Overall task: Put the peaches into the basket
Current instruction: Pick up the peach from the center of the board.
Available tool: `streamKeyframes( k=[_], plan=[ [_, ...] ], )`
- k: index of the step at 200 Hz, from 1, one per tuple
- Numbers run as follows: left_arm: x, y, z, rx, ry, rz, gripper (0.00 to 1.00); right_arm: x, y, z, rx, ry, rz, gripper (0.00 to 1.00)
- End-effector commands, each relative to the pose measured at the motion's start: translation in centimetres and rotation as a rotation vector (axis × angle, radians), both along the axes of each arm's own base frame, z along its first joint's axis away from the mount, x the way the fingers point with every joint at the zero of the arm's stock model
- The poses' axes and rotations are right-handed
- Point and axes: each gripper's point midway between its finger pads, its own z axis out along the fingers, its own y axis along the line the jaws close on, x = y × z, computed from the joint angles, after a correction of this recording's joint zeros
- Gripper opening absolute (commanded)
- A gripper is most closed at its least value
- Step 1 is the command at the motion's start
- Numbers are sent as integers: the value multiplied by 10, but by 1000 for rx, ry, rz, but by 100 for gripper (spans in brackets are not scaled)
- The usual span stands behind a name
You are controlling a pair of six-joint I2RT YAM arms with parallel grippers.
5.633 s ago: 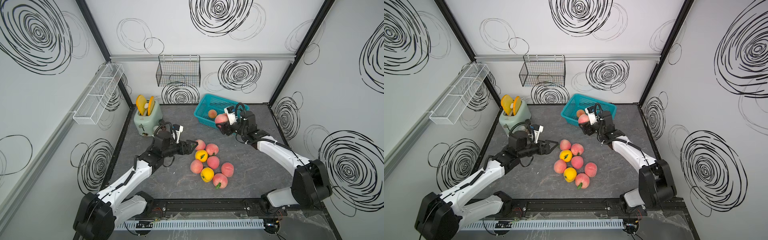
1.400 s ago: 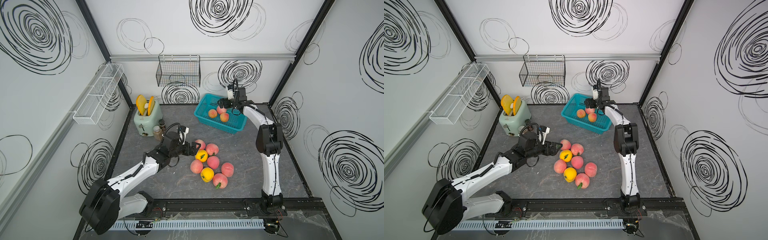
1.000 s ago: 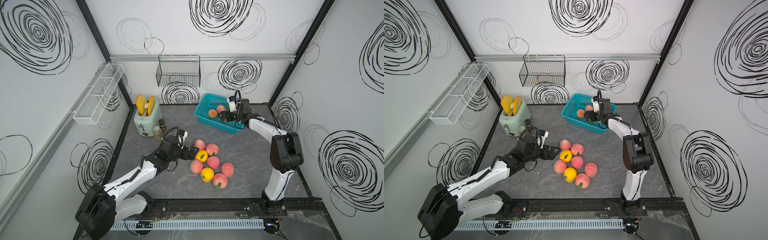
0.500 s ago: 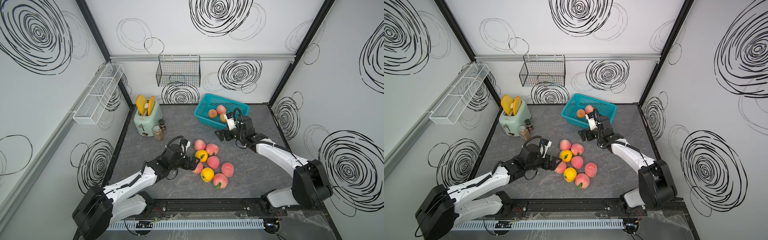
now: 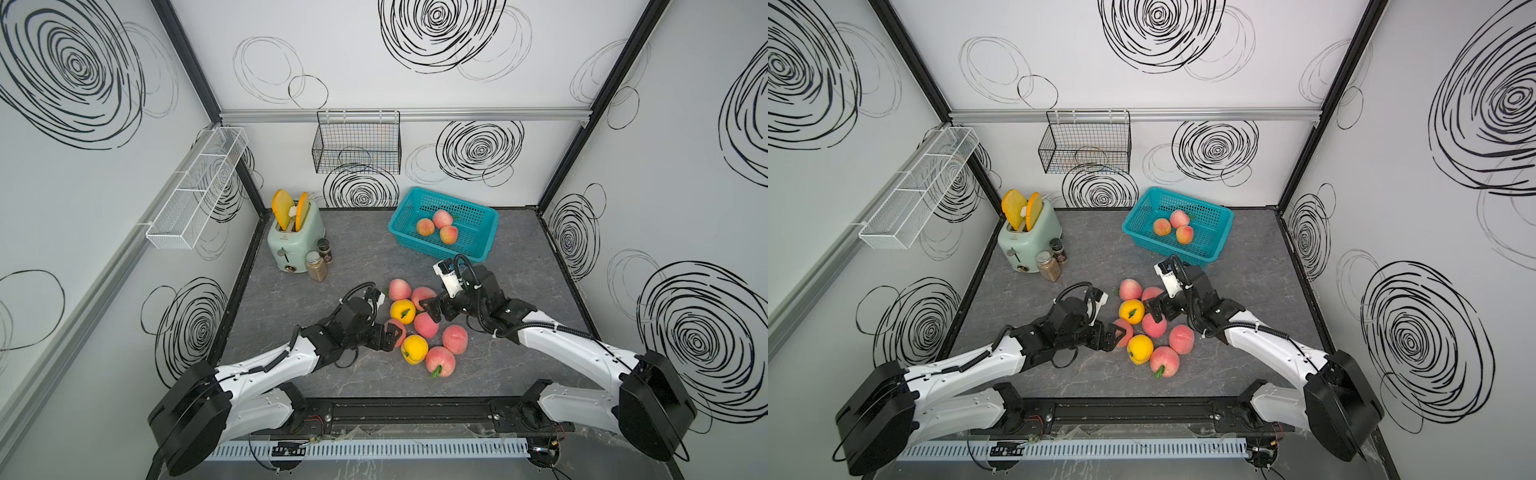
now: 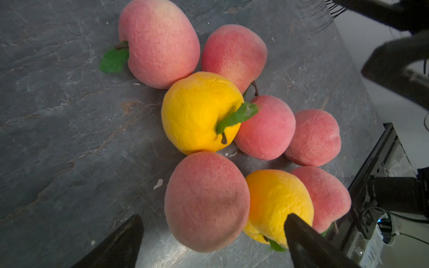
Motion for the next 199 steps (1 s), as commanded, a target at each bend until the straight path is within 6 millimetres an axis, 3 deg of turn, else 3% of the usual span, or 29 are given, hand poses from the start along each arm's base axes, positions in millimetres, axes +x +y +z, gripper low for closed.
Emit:
streamKeyframes(
  k=[1, 86, 199],
  plan=[
    [6, -2, -1, -19, -16, 31, 98, -9, 1, -2, 22, 6, -15, 99],
    [6, -6, -13, -15, 9, 36, 98, -36, 10, -19, 42, 48, 39, 99],
    [12, -17, -27, 10, 43, 24, 98, -37, 10, -17, 65, 22, 42, 100]
  ],
)
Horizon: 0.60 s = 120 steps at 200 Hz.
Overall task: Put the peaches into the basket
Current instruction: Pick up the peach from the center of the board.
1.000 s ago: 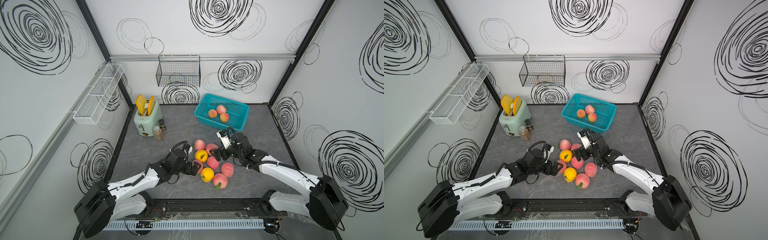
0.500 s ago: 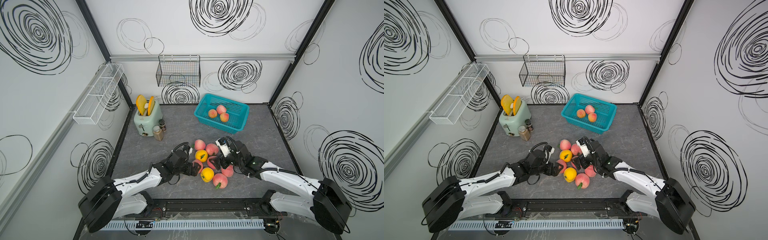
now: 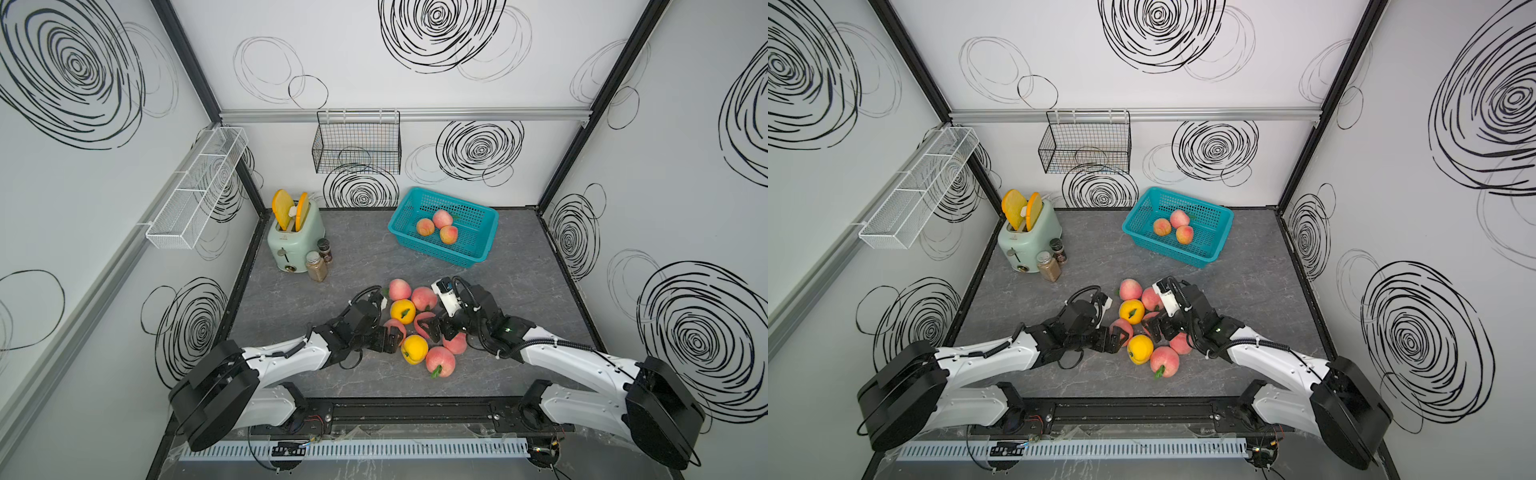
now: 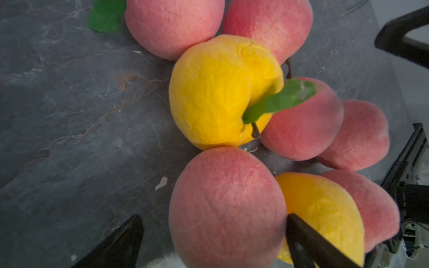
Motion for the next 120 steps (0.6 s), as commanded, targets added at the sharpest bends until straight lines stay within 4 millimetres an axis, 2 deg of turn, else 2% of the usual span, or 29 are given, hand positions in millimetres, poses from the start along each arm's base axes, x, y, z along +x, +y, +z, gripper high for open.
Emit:
streamKeyframes(
  k=[1, 67, 82, 98, 120],
  plan=[
    [11, -11, 9, -29, -29, 9, 98, -1, 2, 10, 33, -25, 2, 100],
    [14, -15, 6, -20, -20, 9, 99, -3, 0, 4, 25, -27, 10, 100],
    [14, -14, 6, -21, -21, 9, 95, -3, 0, 3, 23, -26, 12, 100],
    [14, -14, 6, -19, -20, 10, 84, -3, 1, 1, 19, -21, 14, 100],
    [13, -14, 6, -22, -20, 9, 81, -3, 1, 0, 16, -21, 17, 100]
  ],
)
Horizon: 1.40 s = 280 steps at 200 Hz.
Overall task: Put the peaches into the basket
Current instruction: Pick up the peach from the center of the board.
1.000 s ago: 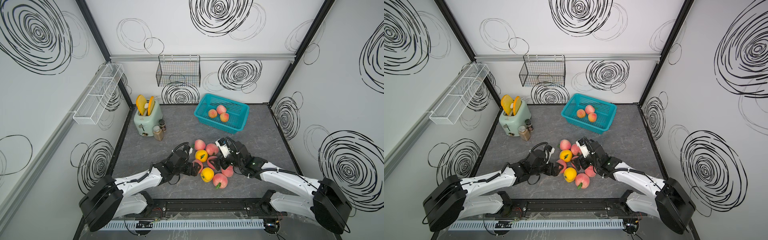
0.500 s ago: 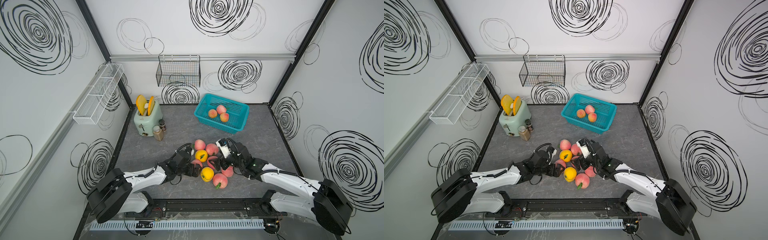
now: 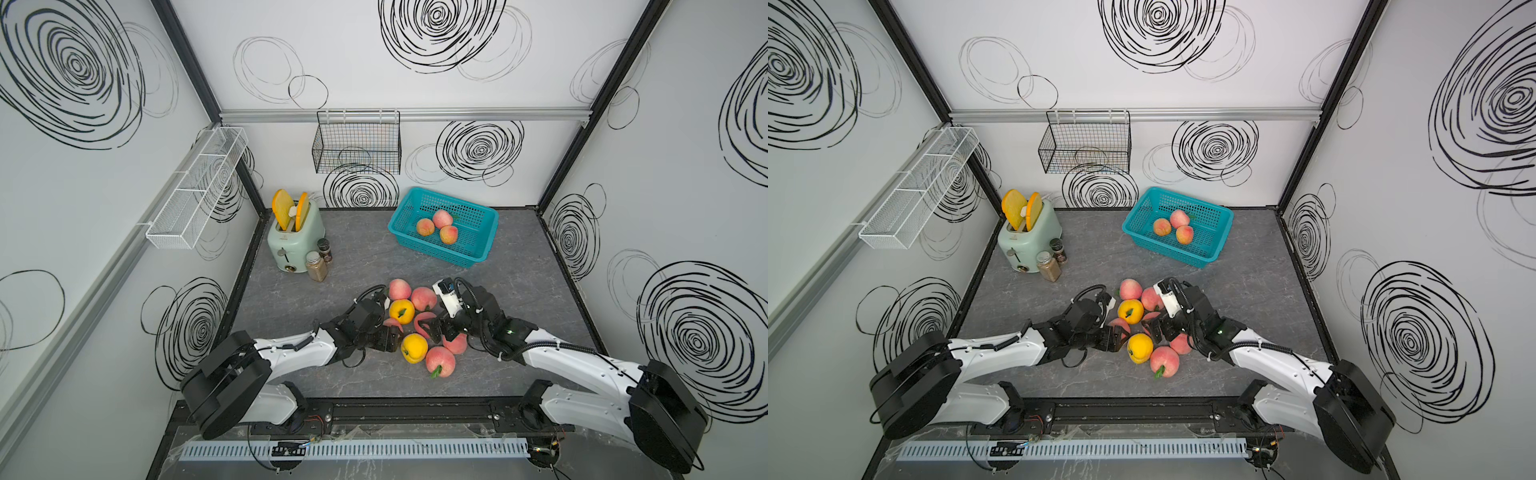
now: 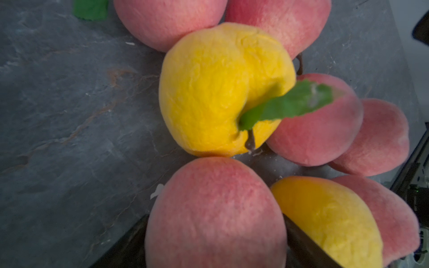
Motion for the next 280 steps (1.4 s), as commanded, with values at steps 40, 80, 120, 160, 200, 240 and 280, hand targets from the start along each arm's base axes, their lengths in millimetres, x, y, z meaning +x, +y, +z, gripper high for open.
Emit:
streamKeyframes(
  k=[40, 80, 120, 160, 200, 240, 280],
  plan=[
    [8, -6, 17, -37, -47, 13, 75, -2, 3, 2, 11, -14, 18, 100],
    [9, 2, 40, -44, -93, 29, 71, -5, 9, 8, 20, -25, 68, 100],
    [8, 1, 74, -102, -134, 14, 71, -16, 25, 24, 81, -49, 170, 100],
    [5, -9, 107, -219, -140, -12, 71, -32, 41, 35, 124, -74, 273, 100],
    [0, -21, 128, -326, -127, -57, 71, -41, 50, 43, 140, -107, 307, 100],
    [-10, -33, 138, -407, -101, -124, 70, -40, 53, 46, 145, -120, 307, 100],
    [-14, -37, 142, -434, -96, -146, 70, -41, 57, 52, 161, -132, 319, 100]
  ],
)
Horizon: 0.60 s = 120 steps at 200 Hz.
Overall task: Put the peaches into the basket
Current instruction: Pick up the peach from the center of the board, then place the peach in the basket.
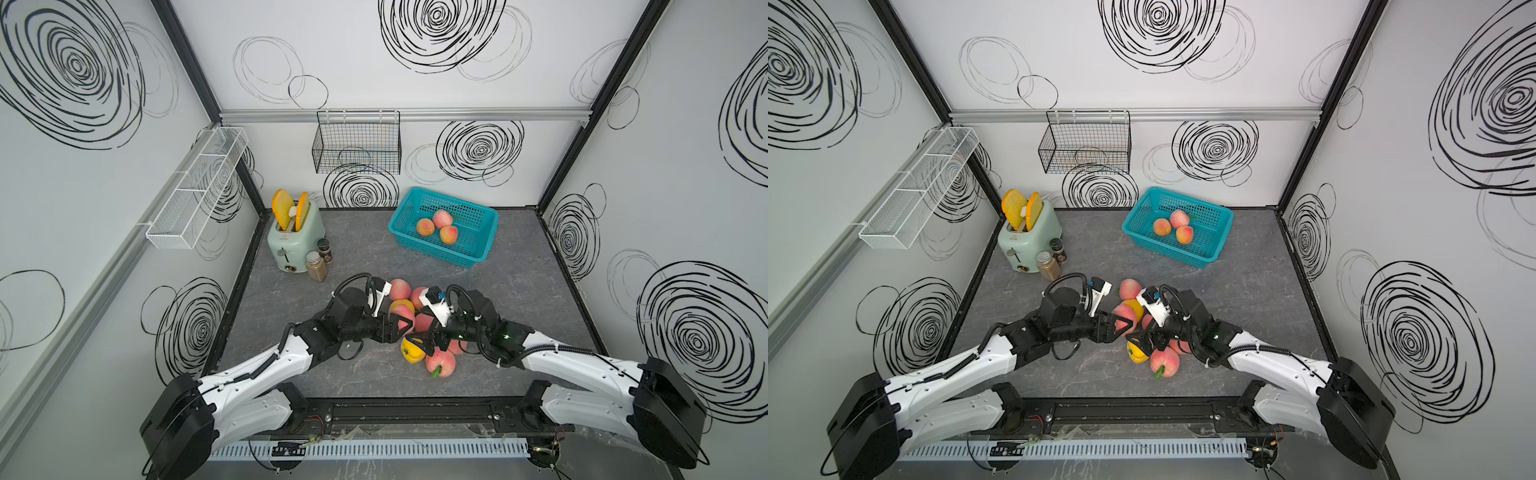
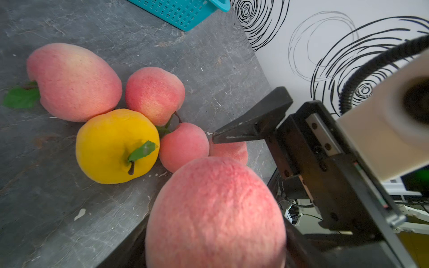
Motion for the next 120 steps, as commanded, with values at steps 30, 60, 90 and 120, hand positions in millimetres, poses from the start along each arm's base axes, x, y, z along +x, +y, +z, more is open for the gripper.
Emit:
streamKeyframes(
  k=[30, 60, 90, 120],
  plan=[
    [-1, -14, 26, -92, -33, -45, 70, 4, 15, 27, 64, -64, 28, 100],
    [-3, -17, 26, -95, -31, -58, 71, 5, 19, 29, 74, -69, 32, 100],
    [-4, -18, 26, -100, -29, -62, 71, 5, 24, 29, 74, -67, 37, 100],
    [-5, -19, 25, -101, -27, -67, 71, 5, 27, 32, 89, -75, 42, 100]
  ],
)
